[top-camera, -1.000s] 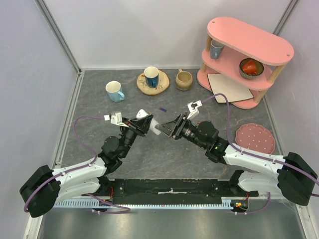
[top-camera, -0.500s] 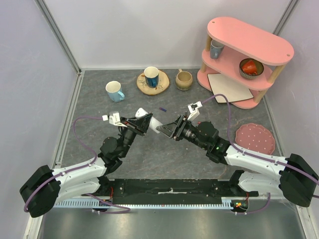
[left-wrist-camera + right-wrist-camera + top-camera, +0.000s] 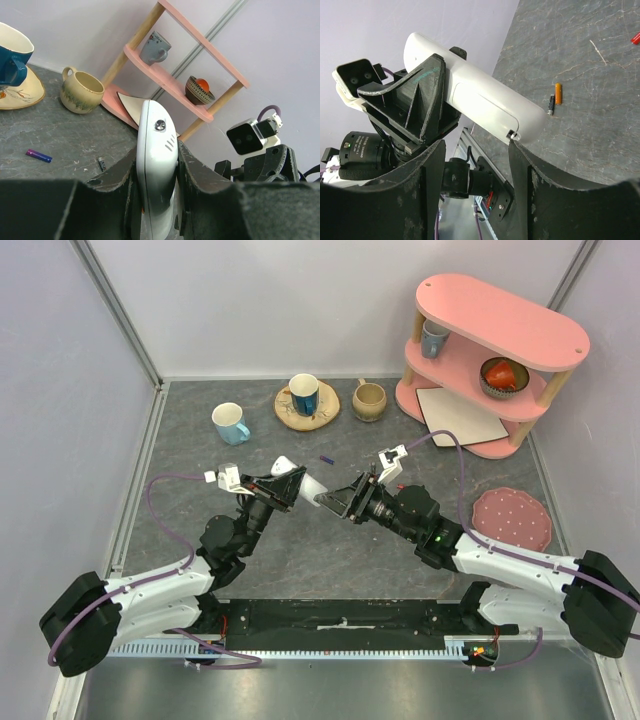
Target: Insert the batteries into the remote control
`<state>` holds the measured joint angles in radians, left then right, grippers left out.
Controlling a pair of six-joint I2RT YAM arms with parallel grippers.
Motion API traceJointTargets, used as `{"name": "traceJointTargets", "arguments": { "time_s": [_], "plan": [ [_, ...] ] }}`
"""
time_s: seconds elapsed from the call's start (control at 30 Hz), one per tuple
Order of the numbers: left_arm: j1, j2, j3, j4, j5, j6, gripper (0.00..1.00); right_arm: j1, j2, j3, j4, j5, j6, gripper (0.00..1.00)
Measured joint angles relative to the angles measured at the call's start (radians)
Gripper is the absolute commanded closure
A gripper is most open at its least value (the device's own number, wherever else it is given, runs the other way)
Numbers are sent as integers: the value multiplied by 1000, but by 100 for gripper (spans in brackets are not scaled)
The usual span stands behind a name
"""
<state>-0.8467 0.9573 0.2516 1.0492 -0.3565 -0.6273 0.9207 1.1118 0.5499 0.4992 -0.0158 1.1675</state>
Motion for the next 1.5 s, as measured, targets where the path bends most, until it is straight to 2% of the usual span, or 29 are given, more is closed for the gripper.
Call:
{"name": "traceJointTargets", "arguments": {
  "time_s": [1.23, 1.5],
  "plan": [
    [1, -16, -8, 49, 37, -23, 98, -8, 2, -24, 23, 13, 22, 38],
    [0, -20, -8, 14, 32, -23, 98, -9, -18, -23, -1, 13, -1, 37]
  ]
}}
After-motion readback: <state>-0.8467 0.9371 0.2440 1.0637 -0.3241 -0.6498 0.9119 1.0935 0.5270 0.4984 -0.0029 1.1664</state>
